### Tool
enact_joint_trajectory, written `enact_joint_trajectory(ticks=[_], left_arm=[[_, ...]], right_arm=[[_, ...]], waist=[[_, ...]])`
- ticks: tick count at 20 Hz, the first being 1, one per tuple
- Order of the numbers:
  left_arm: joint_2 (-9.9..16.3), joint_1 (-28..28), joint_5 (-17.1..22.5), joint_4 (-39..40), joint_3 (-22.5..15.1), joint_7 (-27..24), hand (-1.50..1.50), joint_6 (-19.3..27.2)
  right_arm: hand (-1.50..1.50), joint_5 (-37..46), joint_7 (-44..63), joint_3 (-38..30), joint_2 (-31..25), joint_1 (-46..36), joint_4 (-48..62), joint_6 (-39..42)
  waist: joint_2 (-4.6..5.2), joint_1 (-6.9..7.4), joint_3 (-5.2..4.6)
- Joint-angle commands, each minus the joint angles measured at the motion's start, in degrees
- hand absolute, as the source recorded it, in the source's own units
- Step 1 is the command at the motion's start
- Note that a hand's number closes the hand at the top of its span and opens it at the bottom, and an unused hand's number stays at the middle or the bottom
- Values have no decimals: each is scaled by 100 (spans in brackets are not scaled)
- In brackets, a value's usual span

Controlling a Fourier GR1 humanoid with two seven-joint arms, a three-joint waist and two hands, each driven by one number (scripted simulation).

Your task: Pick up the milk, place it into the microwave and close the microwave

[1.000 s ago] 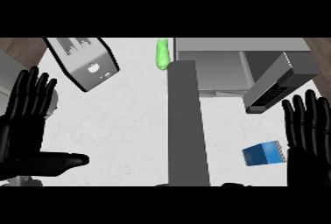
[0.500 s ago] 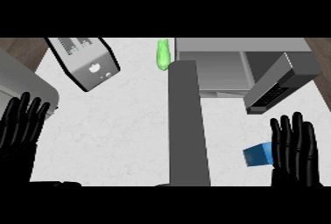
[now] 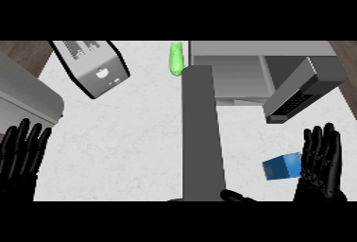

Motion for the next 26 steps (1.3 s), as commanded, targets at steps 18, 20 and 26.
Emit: enact_joint_trajectory(ticks=[18, 20, 26], left_arm=[[-140, 588, 77, -272, 239, -178, -150, -471], [-119, 625, 155, -233, 279, -267, -150, -601], [-190, 747, 86, -132, 280, -445, -150, -737]], right_arm=[[-150, -1474, -2129, -1440, -277, 449, 1873, -155], [-150, -1396, -1588, -1820, -328, -483, 2310, -228], [-150, -2165, -2408, -2215, -783, 709, 2098, 644]], waist=[[6, -21, 4], [12, 15, 2], [3, -21, 1]])
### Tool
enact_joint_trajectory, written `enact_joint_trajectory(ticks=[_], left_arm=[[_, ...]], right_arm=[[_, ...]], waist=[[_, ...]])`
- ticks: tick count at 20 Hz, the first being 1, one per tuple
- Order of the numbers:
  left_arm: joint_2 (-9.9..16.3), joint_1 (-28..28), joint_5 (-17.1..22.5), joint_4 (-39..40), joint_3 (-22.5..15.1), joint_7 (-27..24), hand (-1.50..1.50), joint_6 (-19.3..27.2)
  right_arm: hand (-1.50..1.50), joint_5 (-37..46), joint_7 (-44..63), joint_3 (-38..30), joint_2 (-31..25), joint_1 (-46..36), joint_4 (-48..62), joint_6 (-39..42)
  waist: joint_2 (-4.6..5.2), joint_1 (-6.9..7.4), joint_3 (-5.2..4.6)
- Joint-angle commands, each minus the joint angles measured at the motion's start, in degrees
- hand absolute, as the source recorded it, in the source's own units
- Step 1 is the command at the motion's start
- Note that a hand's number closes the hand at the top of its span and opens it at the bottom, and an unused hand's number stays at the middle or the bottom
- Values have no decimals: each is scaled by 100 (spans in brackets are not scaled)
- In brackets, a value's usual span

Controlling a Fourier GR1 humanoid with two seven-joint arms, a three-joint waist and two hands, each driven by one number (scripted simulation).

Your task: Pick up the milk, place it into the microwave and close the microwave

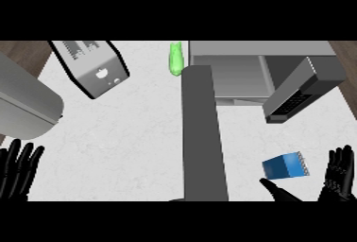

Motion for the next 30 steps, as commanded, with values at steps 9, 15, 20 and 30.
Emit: enact_joint_trajectory(ticks=[9, 15, 20, 30], left_arm=[[-165, 505, -116, -89, -321, -380, -150, 103], [113, 558, 237, 142, 218, -555, -150, -378], [-162, 425, -181, 129, 69, -591, -150, -195], [-3, 236, 28, 399, 212, -454, -150, -251]], right_arm=[[-150, -529, -799, -707, -140, -432, 1685, 882], [-150, -604, -1214, -1145, -255, -722, 2651, 1028], [-150, -796, -1581, -1364, -285, -1061, 3343, 1404], [-150, -934, -2042, -1455, -353, -1716, 4717, 2222]], waist=[[0, 30, -1], [1, 36, -1], [2, 28, -1], [4, 30, 0]])
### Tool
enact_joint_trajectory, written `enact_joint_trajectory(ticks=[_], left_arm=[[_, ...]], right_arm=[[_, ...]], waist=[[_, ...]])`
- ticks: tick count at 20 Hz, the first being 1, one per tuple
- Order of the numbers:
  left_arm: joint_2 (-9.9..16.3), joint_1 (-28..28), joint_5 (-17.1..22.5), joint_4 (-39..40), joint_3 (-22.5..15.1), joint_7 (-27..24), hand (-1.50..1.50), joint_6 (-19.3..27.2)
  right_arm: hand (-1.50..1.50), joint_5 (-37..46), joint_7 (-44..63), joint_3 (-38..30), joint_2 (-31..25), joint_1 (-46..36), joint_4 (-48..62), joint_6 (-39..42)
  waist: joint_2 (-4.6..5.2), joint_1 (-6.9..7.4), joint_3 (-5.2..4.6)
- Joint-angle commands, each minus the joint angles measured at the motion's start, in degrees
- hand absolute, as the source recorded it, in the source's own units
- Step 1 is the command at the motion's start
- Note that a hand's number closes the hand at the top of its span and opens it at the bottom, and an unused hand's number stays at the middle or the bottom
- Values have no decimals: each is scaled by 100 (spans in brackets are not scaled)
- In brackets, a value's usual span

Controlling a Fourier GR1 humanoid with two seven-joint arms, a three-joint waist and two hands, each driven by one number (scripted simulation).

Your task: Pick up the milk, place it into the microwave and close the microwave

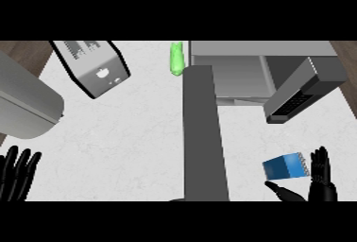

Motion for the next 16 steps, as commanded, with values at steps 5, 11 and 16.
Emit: enact_joint_trajectory(ticks=[5, 11, 16], left_arm=[[-74, 218, 125, -225, 118, 94, -150, -209], [-128, -112, 54, 212, 270, -103, -150, -242], [-173, -73, -173, 25, -41, -28, -150, -30]], right_arm=[[-150, -199, -1102, -507, -7, -787, 1775, 291], [-150, -296, -1368, -472, 64, -871, 1881, 525], [150, -681, -1701, -664, 25, -1103, 2221, 1314]], waist=[[2, 31, 4], [1, 1, 1], [8, 17, 6]])
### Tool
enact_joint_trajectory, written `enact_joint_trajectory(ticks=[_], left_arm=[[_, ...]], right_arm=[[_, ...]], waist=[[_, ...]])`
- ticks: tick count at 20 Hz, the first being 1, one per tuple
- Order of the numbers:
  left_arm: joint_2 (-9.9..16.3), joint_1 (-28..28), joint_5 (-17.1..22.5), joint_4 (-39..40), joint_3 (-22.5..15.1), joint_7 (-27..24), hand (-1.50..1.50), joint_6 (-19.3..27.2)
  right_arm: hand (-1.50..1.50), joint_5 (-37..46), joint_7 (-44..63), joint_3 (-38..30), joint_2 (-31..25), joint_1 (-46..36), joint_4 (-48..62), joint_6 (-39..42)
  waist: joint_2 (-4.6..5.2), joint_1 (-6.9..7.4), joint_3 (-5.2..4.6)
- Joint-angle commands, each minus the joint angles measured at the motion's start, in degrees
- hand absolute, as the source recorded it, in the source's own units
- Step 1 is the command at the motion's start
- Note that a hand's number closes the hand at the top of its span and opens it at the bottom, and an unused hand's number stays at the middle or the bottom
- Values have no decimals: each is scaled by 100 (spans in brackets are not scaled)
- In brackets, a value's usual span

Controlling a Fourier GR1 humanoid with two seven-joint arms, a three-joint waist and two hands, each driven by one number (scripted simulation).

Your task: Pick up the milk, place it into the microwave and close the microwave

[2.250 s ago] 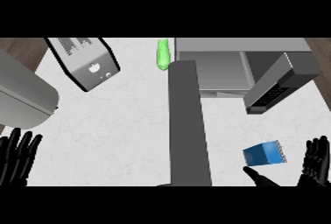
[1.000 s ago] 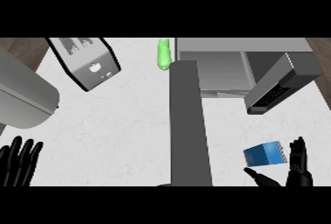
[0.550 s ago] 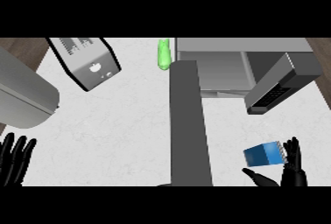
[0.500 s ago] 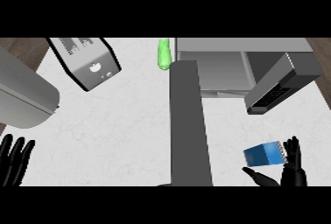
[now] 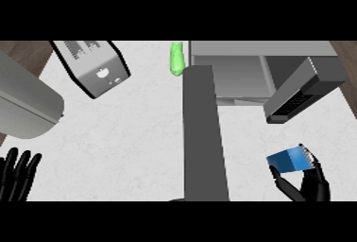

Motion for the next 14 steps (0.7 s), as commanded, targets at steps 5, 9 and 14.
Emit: enact_joint_trajectory(ticks=[5, 9, 14], left_arm=[[3, 162, -29, 409, 204, -522, -150, -306], [-49, -11, 23, 34, 103, 89, -150, -66], [-49, -46, 3, 108, 126, -43, -150, -56]], right_arm=[[150, -299, -870, -241, 111, -539, 738, 578], [150, -489, -12, 106, 132, 34, -375, 1067], [150, -273, 247, 604, 111, -130, -519, 1523]], waist=[[6, 31, 2], [-5, -15, -3], [-2, 6, -1]])
